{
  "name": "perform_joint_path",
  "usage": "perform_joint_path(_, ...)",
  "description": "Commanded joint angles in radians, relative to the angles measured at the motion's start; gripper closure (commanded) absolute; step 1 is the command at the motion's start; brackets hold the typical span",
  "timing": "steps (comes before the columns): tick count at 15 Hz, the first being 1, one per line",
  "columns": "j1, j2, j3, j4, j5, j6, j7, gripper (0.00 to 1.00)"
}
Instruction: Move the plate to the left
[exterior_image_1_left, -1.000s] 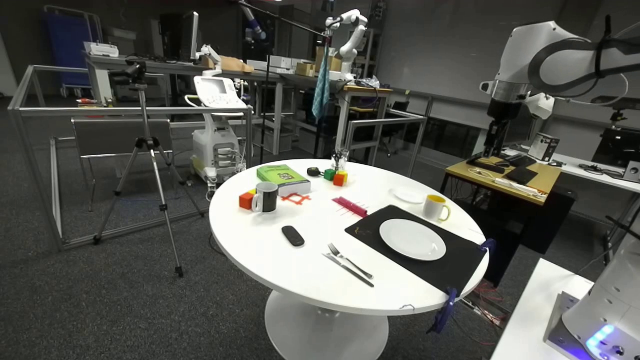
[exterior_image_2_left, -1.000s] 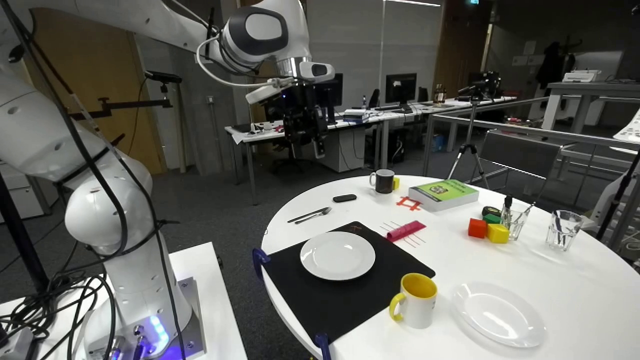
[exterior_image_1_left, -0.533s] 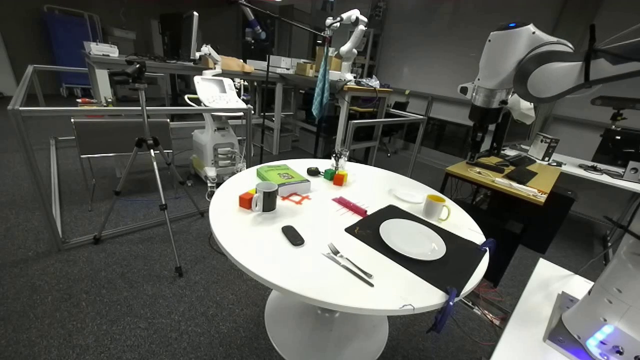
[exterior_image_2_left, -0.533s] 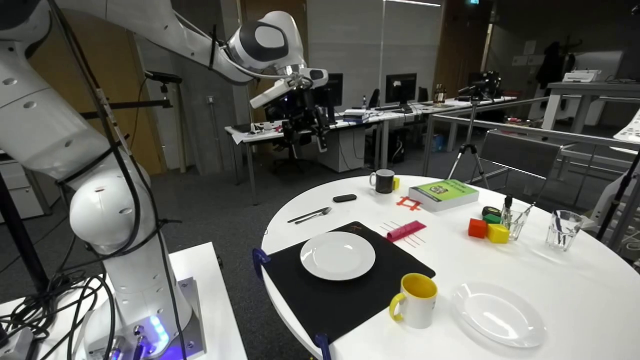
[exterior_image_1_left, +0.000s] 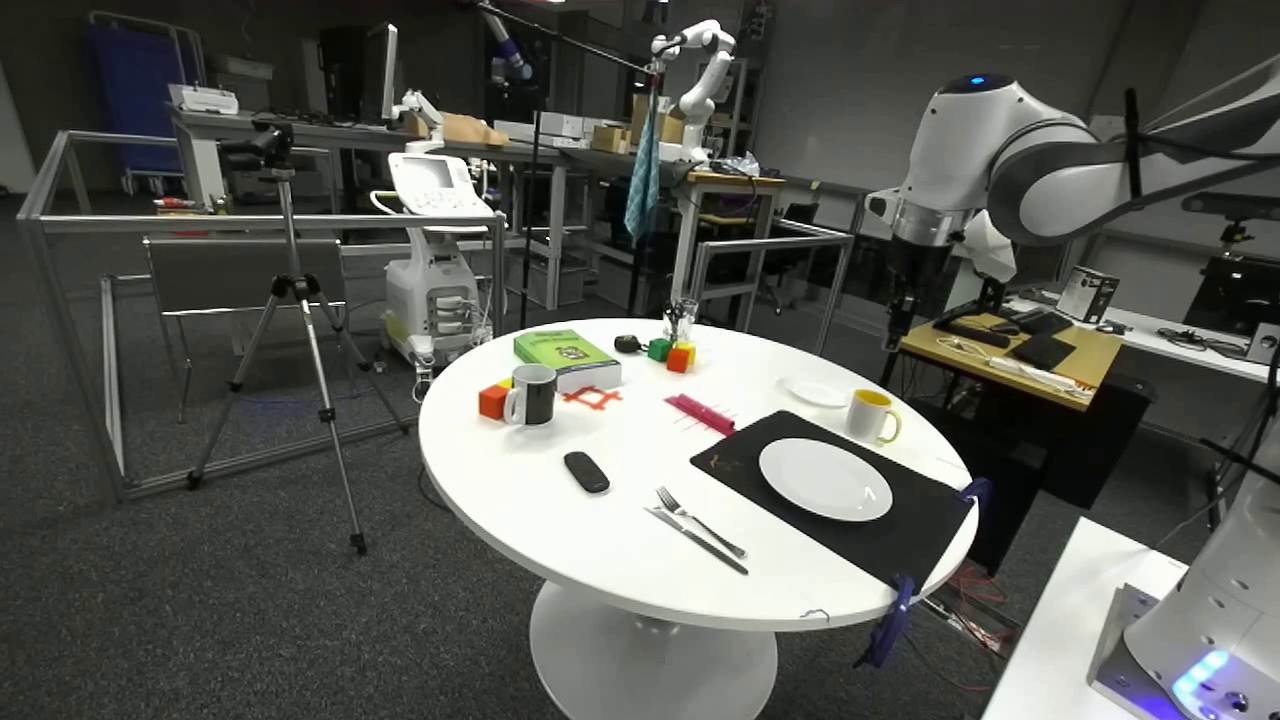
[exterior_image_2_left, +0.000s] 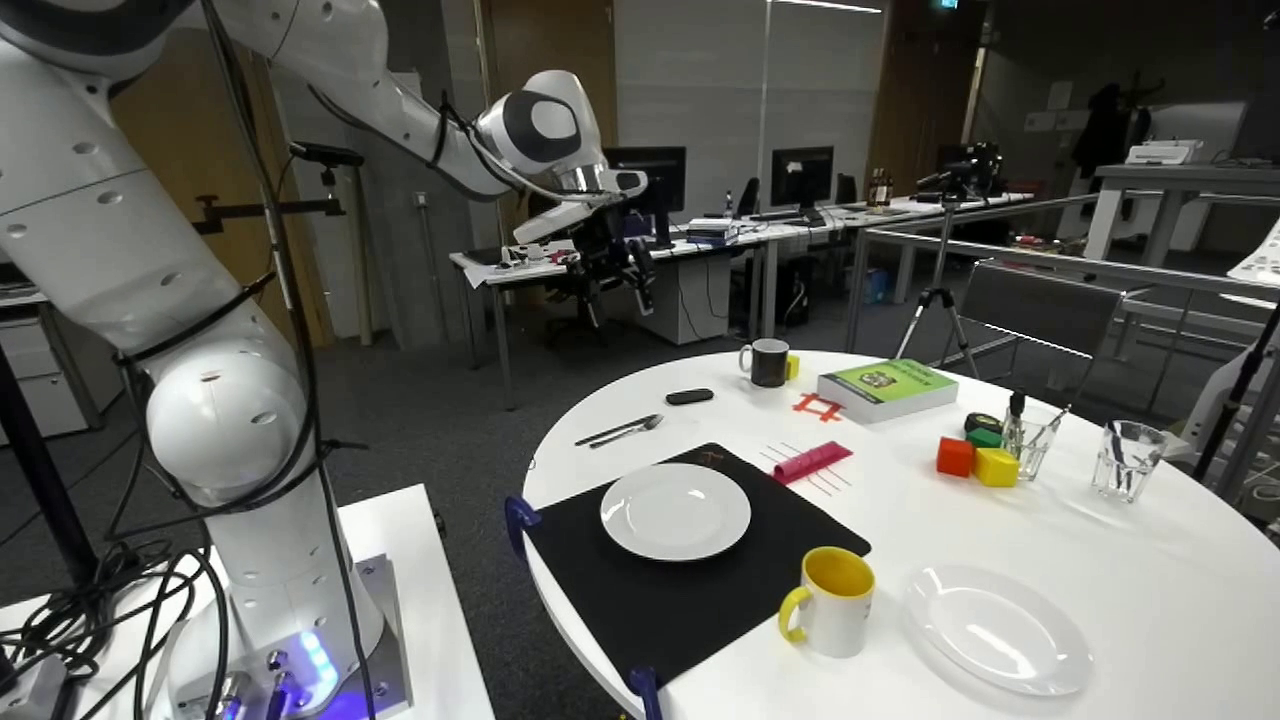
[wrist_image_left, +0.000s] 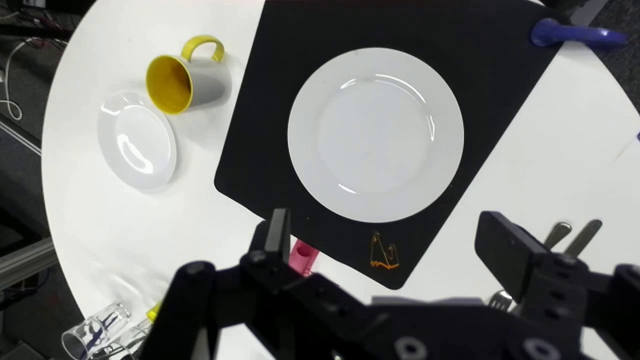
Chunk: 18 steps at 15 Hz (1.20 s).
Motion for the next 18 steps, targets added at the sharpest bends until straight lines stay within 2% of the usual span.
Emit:
perform_joint_path(1,0.018,0.054,-0.013,0.008,0.024,0.106,0.018,0.0)
perform_joint_path(6,0.033,0.109,-0.008,-0.003,0.055,0.181,-0.003,0.0)
perform_joint_path(18,0.029,0.117,-0.001,-0.009,0.024,0.141,0.038,0.0)
